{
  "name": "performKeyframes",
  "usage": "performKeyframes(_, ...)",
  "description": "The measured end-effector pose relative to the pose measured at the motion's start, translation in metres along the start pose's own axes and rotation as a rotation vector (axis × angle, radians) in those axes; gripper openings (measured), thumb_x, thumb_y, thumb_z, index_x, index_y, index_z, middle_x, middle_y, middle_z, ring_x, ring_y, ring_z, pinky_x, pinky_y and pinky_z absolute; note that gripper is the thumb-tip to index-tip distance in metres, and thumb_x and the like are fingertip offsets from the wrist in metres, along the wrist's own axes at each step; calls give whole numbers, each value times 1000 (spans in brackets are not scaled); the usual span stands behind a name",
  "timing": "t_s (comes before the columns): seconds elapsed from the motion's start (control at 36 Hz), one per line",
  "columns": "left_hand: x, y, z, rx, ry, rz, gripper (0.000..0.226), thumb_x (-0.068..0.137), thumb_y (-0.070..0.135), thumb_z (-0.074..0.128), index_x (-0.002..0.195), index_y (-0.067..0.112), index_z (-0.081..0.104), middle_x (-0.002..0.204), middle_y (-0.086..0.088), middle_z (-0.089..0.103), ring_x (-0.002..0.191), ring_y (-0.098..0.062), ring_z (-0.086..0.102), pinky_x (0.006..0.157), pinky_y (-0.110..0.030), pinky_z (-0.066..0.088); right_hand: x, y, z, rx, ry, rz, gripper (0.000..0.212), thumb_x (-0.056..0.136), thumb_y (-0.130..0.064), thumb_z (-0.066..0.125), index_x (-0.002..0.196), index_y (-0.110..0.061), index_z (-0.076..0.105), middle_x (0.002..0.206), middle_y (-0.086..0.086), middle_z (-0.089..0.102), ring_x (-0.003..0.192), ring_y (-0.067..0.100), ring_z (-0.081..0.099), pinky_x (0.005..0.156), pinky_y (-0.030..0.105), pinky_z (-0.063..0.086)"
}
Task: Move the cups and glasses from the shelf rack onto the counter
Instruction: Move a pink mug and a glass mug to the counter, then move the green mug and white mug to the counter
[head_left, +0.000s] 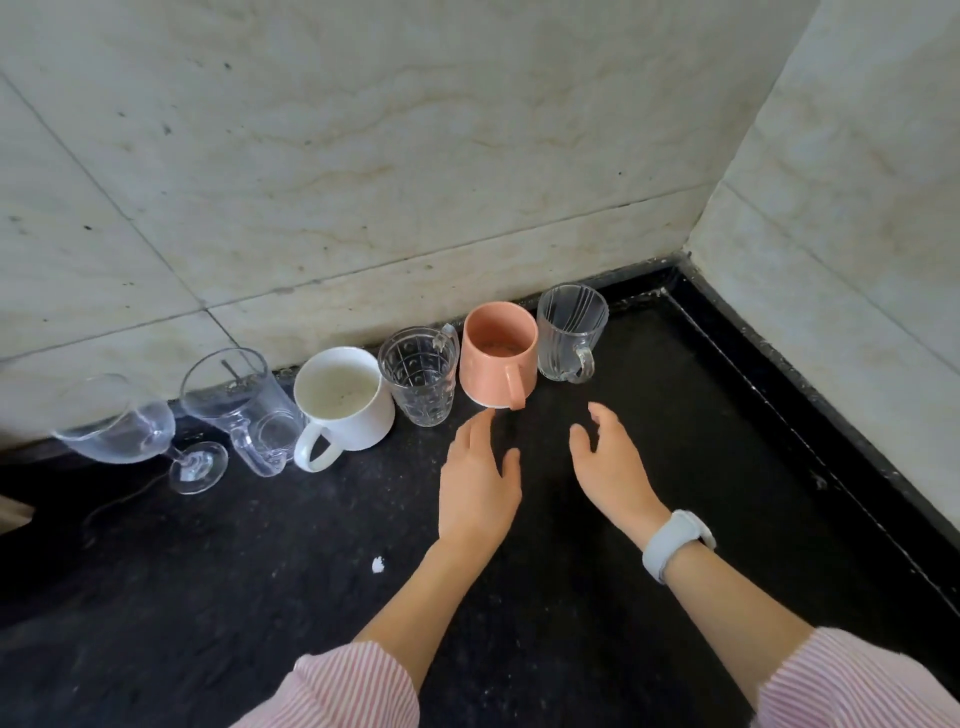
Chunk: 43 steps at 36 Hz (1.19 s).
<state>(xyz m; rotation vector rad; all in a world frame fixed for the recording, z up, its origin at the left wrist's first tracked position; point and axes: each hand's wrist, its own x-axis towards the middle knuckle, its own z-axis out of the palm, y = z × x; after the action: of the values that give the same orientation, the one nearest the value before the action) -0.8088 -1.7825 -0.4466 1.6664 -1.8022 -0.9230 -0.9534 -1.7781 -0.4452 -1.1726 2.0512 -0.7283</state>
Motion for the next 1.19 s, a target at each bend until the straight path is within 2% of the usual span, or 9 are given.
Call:
performKeyframes(0.17,-51,-43,-63,460,-25,24,47,92,30,48,136,18,39,143,-2,43,135,-21,33,113,-43,25,-64,-15,14,-345,-177,-227,46,96,-29,39,138,-13,36,151,10,31,141,26,23,115,41,23)
performKeyframes(0.28,-97,-75,-120,603,18,-80,44,92,30,46,134,17,41,140,-2,46,135,-21,33,113,-44,22,-103,-46,37,-565,-252,-461,46,96,-33,36,139,-17,36,153,7,26,142,26,18,115,48,21)
performKeyframes(0.42,-190,-112,-203,680,131,-237,41,93,31,42,132,18,44,136,3,49,132,-17,36,112,-40,23,-175,-95,85,-589,-379,-702,43,95,-33,35,136,-20,39,150,3,31,141,23,21,114,49,19)
performKeyframes(0.53,-292,-125,-265,679,319,-397,37,93,30,43,127,18,49,131,3,54,126,-18,42,106,-36,26,-265,-131,124,-504,-507,-959,38,95,-31,36,128,-18,49,137,-1,49,131,19,37,112,41,26)
performKeyframes(0.64,-419,-125,-299,701,487,-557,33,93,32,42,121,20,54,122,3,60,119,-18,48,100,-36,29,-386,-152,150,-430,-633,-1225,36,95,-29,37,125,-16,52,131,0,54,126,19,42,105,33,32)
performKeyframes(0.81,-631,-106,-305,702,698,-759,28,92,33,42,111,21,59,117,4,63,116,-19,51,99,-37,30,-577,-136,159,-408,-870,-1512,35,95,-29,35,124,-19,52,130,-1,54,123,19,45,102,32,33)
performKeyframes(0.97,-856,-89,-276,650,929,-1101,31,92,33,46,118,21,56,122,1,62,117,-21,51,97,-38,35,-755,-81,163,-365,-1093,-1745,33,93,-28,41,119,-17,58,124,0,59,122,19,46,103,32,32)
performKeyframes(1.06,-915,-81,-257,641,974,-1180,31,91,32,47,117,18,57,118,-2,63,112,-24,55,91,-39,41,-800,-60,165,-358,-1163,-1783,32,92,-28,43,119,-16,58,124,0,60,122,18,46,103,32,31)
performKeyframes(1.19,-1035,-68,-203,508,1092,-1466,32,90,30,48,116,14,57,114,-6,65,106,-27,57,87,-39,45,-919,-14,165,-402,-1421,-1939,30,93,-26,43,117,-16,58,121,0,61,118,19,48,100,33,36)
